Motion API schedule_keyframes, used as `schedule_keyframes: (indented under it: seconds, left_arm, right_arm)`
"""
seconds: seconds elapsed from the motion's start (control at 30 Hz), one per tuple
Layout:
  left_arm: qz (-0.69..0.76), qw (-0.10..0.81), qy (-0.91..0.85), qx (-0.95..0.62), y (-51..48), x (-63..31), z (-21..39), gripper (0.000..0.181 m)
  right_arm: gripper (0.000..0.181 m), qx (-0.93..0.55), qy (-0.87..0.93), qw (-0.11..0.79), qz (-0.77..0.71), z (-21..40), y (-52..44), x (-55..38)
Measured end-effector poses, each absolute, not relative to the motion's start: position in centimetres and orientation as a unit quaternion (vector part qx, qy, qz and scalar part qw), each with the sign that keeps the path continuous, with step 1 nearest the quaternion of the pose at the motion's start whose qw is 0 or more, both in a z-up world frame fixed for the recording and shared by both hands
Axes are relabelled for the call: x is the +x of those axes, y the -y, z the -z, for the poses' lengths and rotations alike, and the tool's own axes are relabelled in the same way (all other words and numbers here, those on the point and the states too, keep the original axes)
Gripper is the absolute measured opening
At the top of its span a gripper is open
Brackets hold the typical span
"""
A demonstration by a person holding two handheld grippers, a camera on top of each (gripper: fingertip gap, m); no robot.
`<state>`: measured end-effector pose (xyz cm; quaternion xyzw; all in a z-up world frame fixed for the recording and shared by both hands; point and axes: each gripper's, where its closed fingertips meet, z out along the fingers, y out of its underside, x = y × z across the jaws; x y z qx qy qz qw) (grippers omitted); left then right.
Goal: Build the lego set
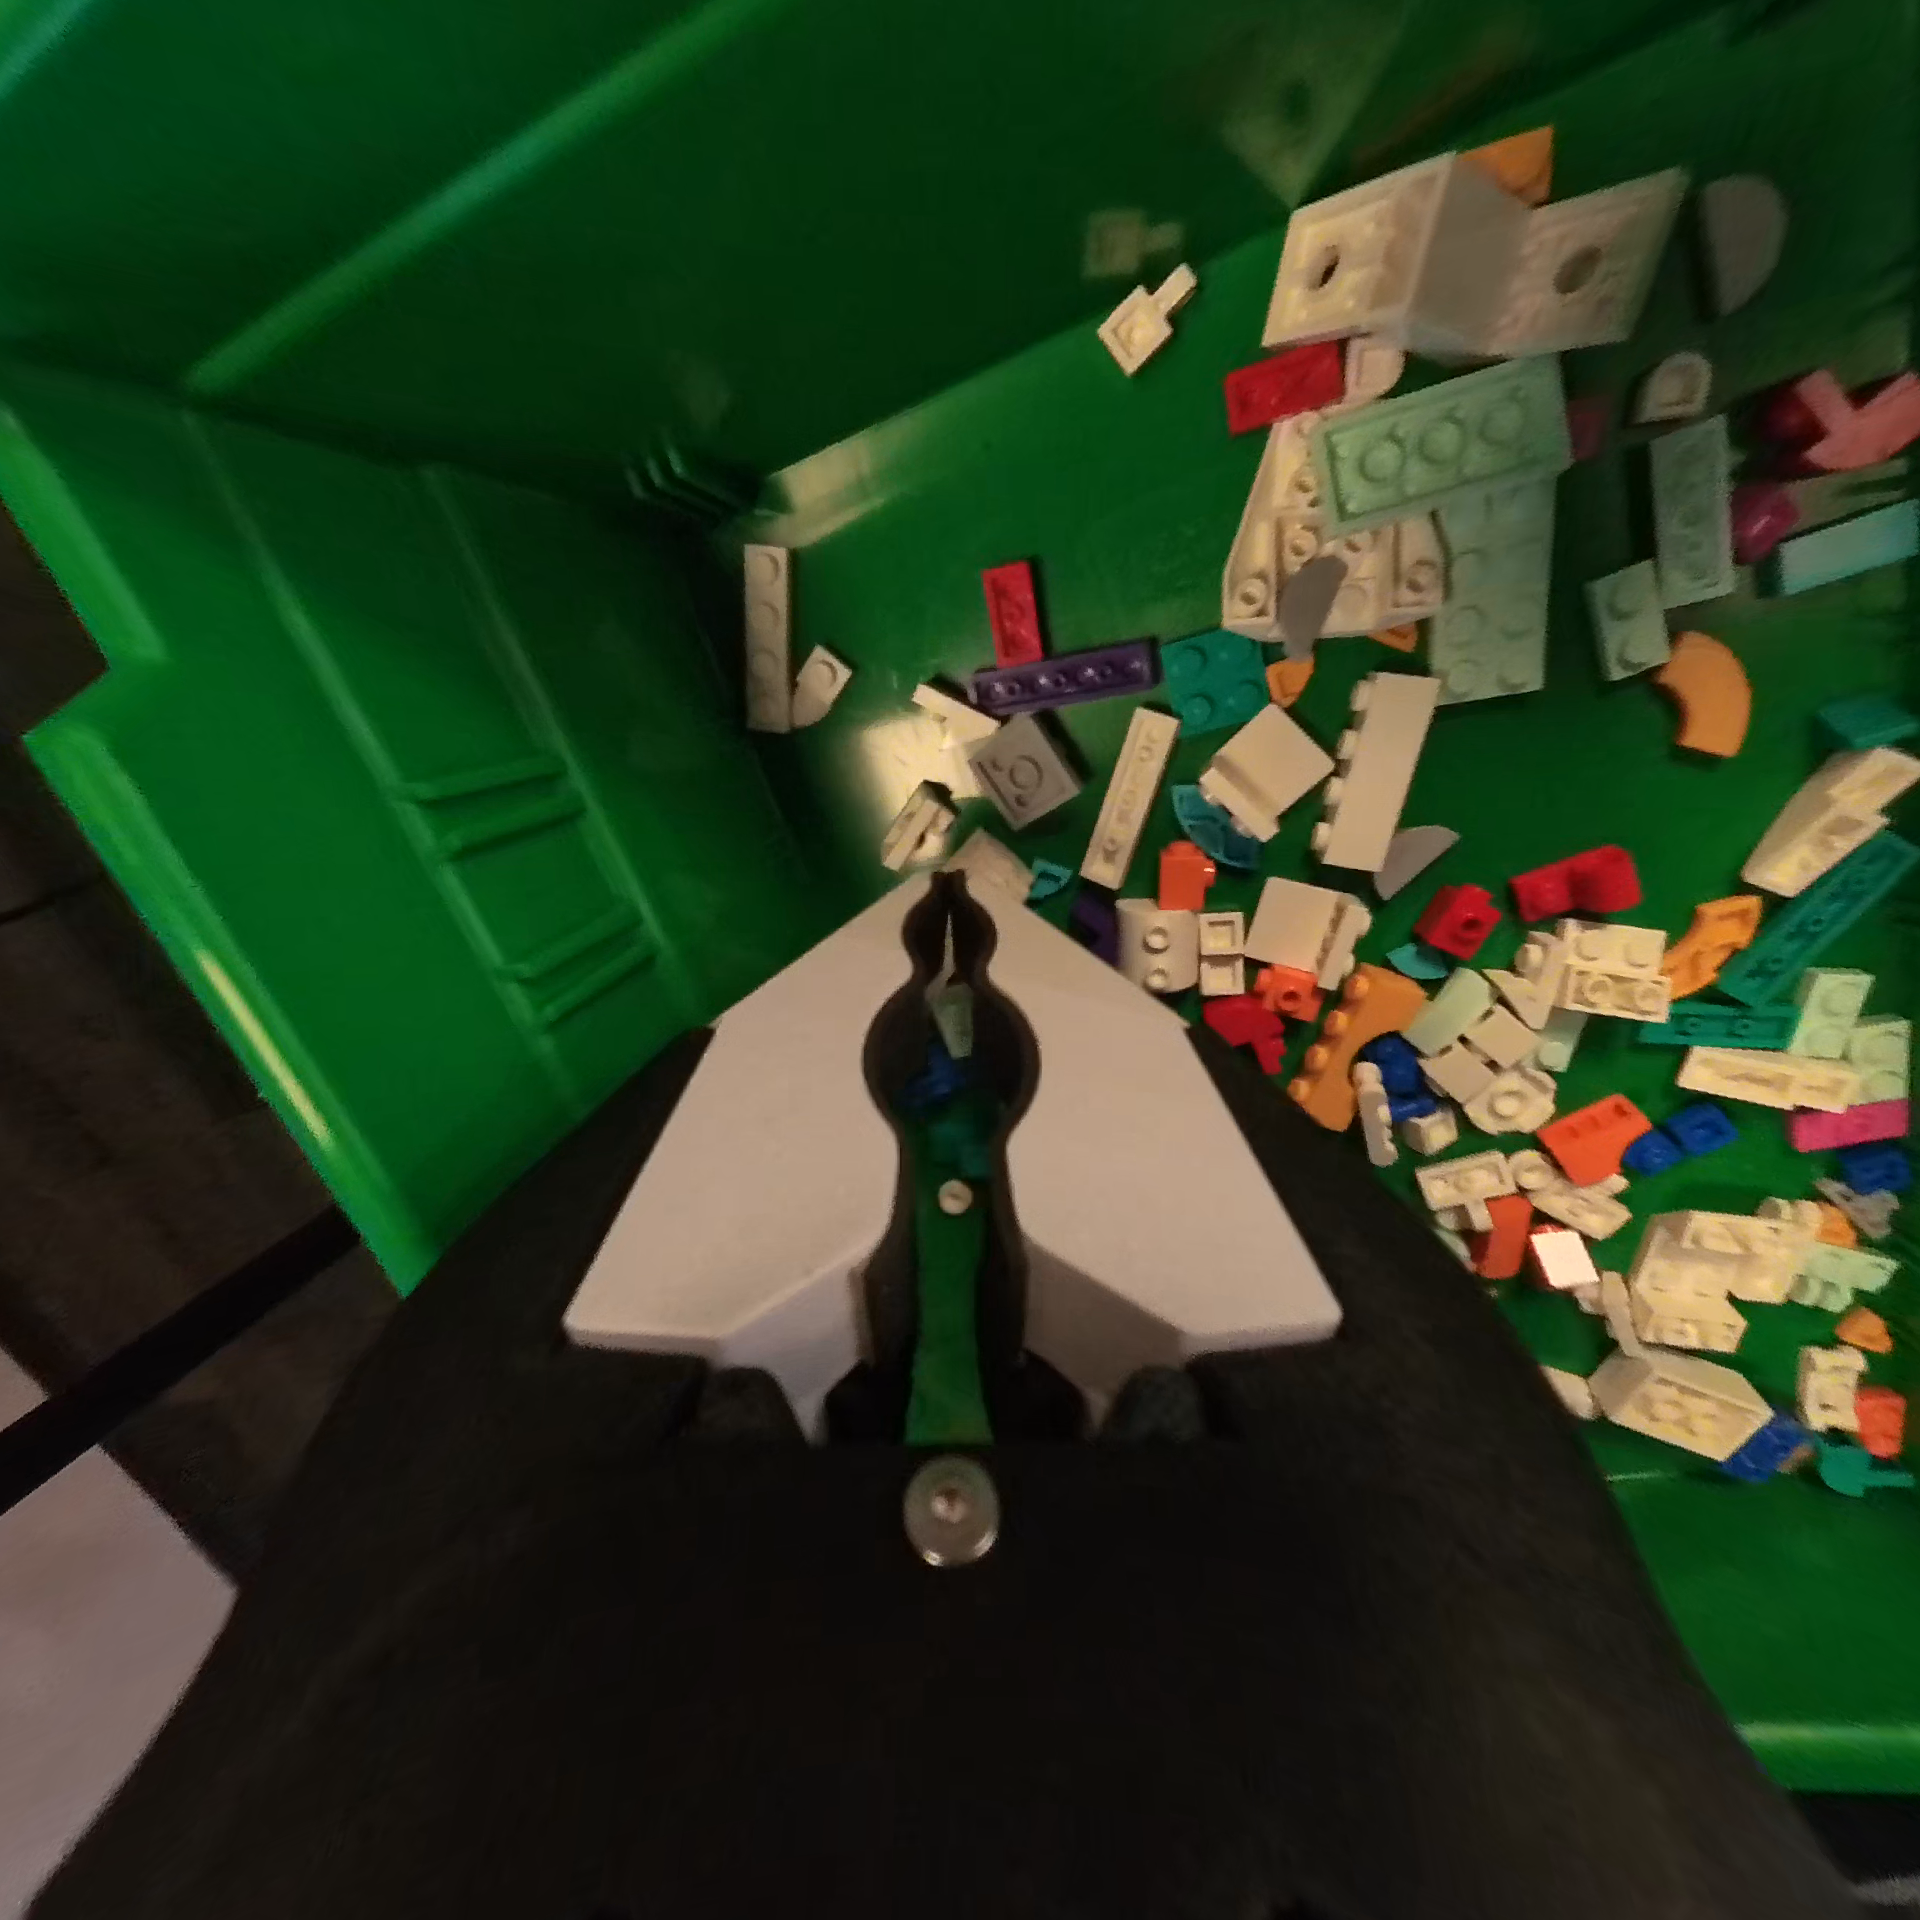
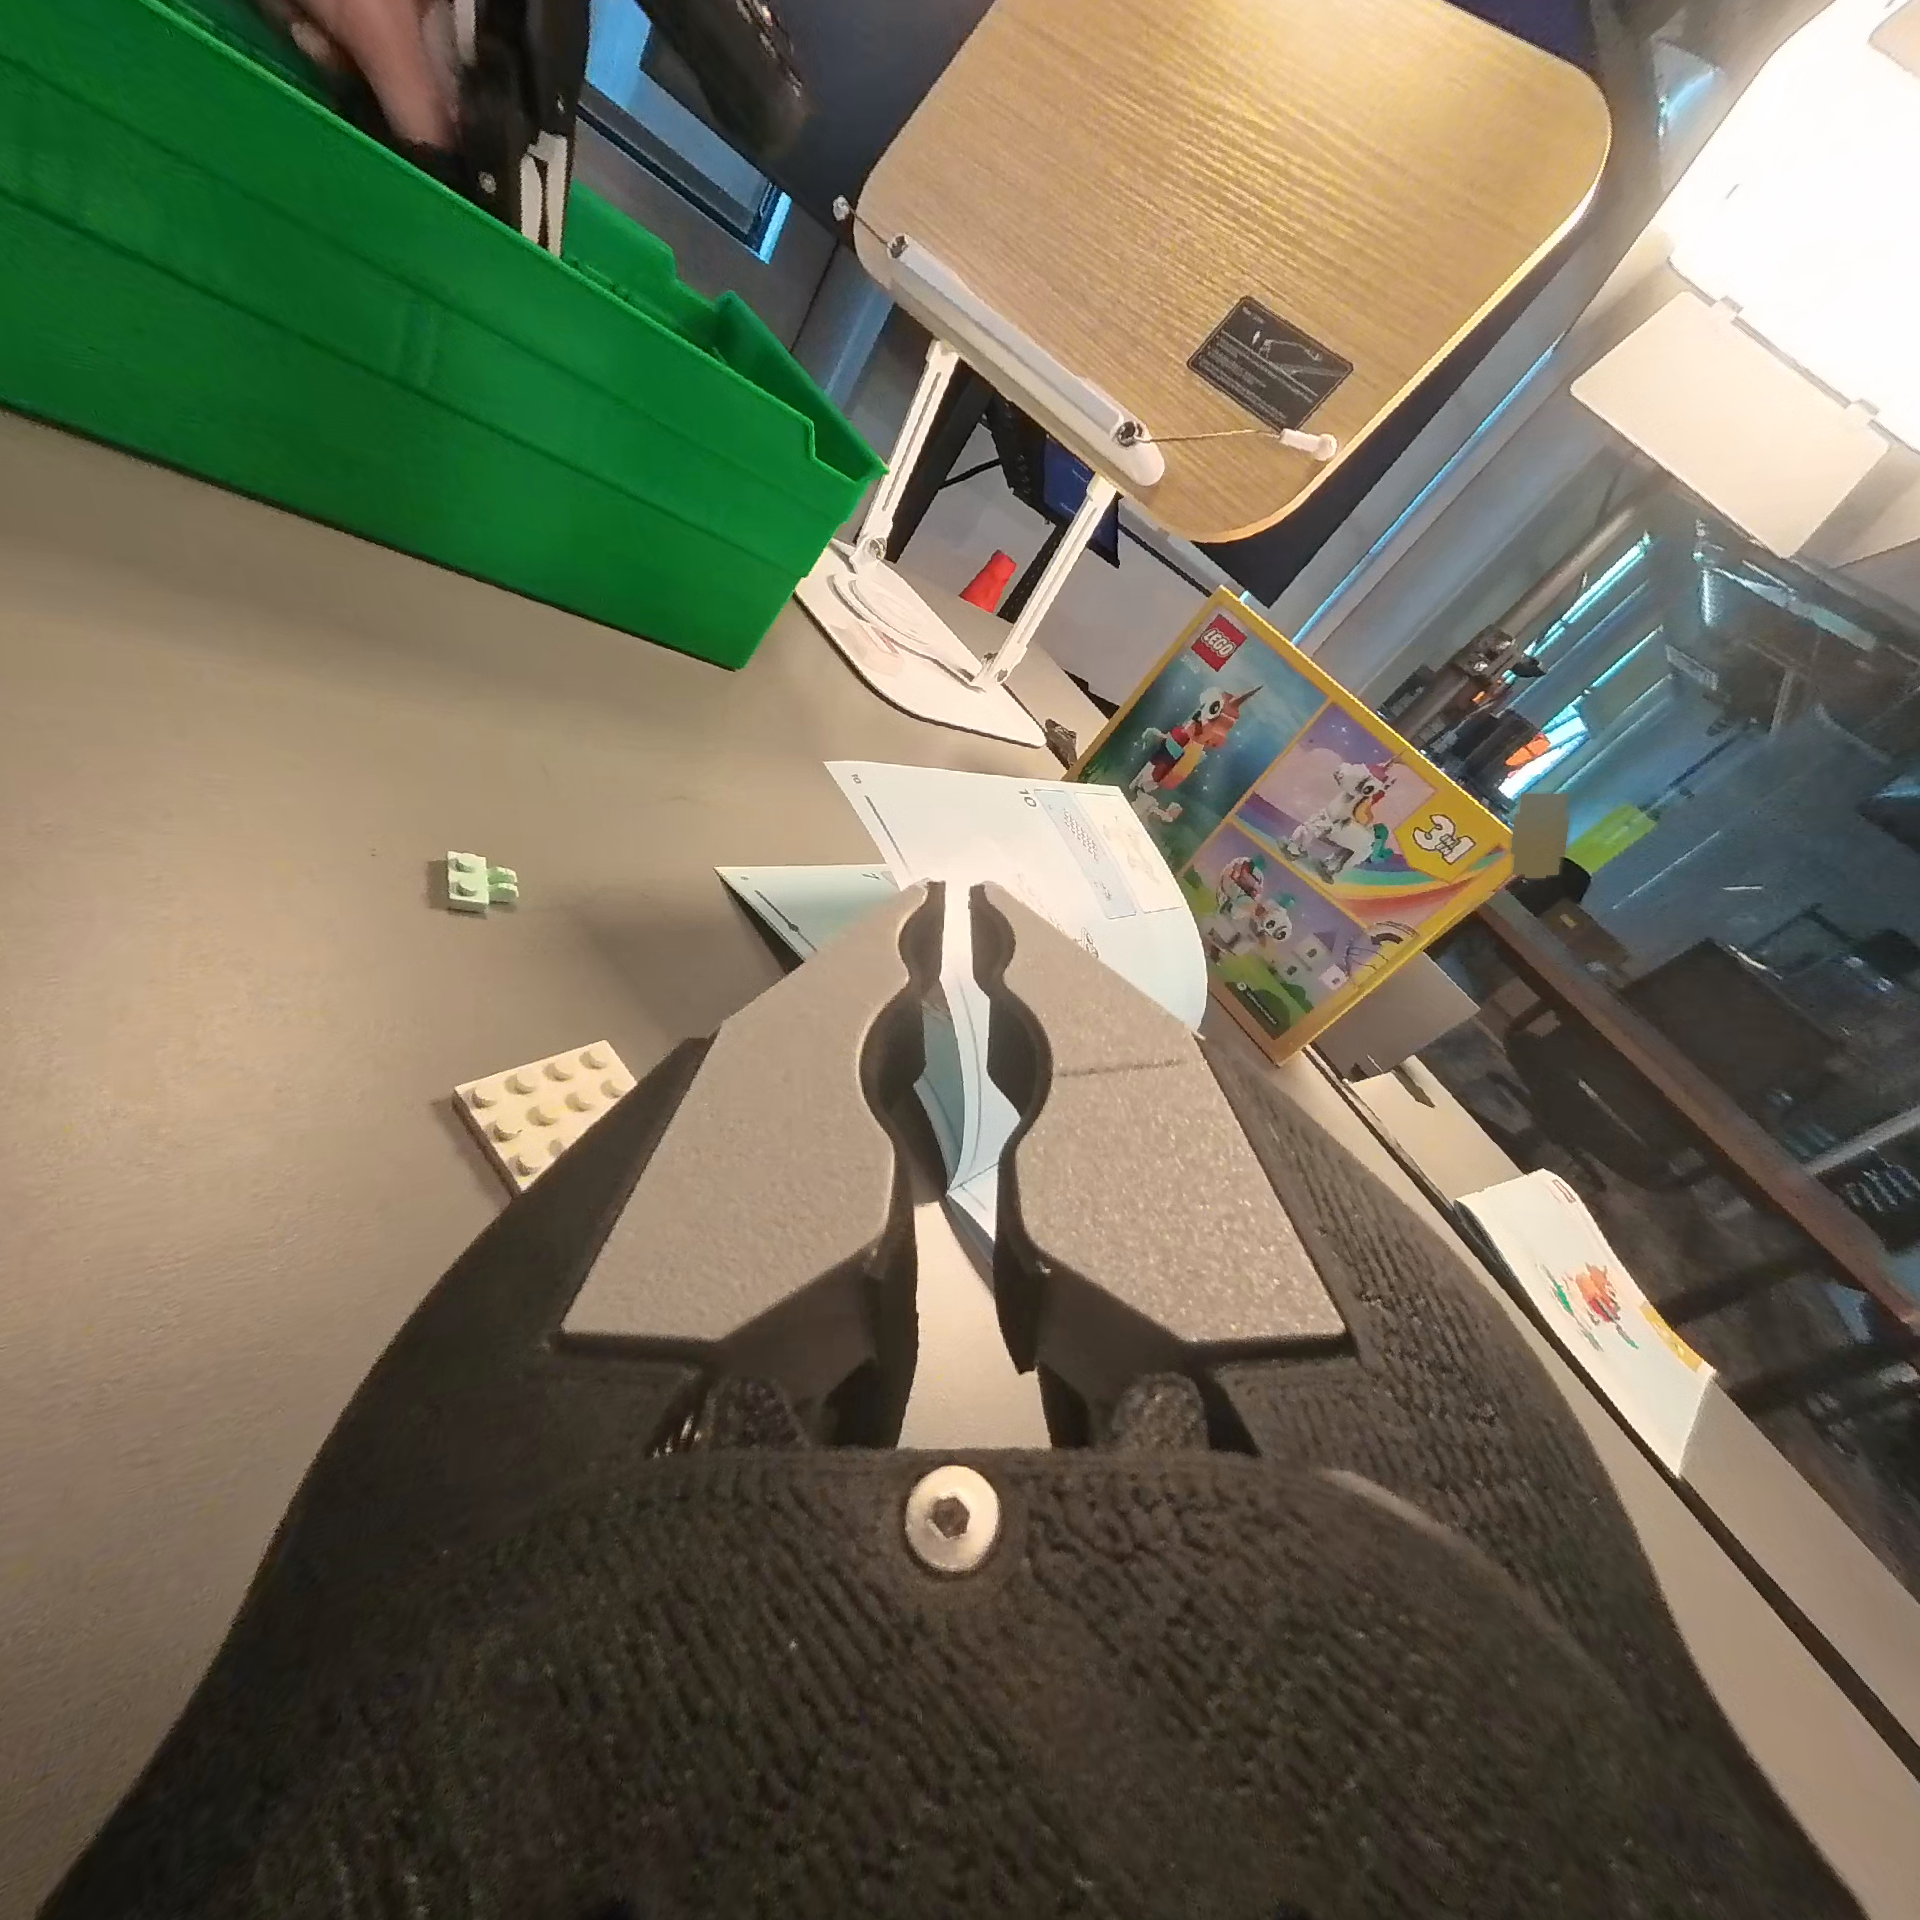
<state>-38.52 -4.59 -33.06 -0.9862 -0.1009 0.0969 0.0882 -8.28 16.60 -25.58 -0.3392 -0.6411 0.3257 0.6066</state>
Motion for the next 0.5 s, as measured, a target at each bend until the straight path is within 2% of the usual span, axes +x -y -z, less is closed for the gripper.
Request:
schedule_keyframes:
  seconds: [0.03,0.1,0.17,0.23,0.33,0.43,0.5]
  left_arm:
    - [-0.076,0.095,0.100,-0.987,4.4,-38.0,33.1,0.000]
    - [0.019,0.135,0.094,-0.986,3.1,-35.3,32.8,0.000]
    - [0.092,0.214,0.095,-0.968,1.1,-33.4,31.0,0.000]
    - [0.047,0.250,0.104,-0.961,1.1,-34.9,29.4,0.000]
    - [-0.050,0.242,0.102,-0.964,2.7,-37.0,27.9,0.000]
    - [-0.066,0.192,0.087,-0.975,4.8,-36.2,28.3,0.000]
    - [-0.044,0.191,0.054,-0.979,5.2,-34.5,28.6,0.000]
  right_arm:
    - [0.003,-0.339,0.641,0.607,-0.326,25.6,-16.6,-8.3]
    - [0.003,-0.337,0.642,0.607,-0.326,25.6,-16.5,-8.3]
    - [0.003,-0.337,0.643,0.606,-0.327,25.6,-16.5,-8.2]
    - [0.003,-0.336,0.643,0.605,-0.327,25.6,-16.4,-8.2]
    - [0.004,-0.336,0.645,0.604,-0.326,25.7,-16.4,-8.3]
    - [0.004,-0.334,0.646,0.604,-0.327,25.7,-16.3,-8.2]
    - [0.004,-0.333,0.647,0.603,-0.327,25.7,-16.3,-8.2]
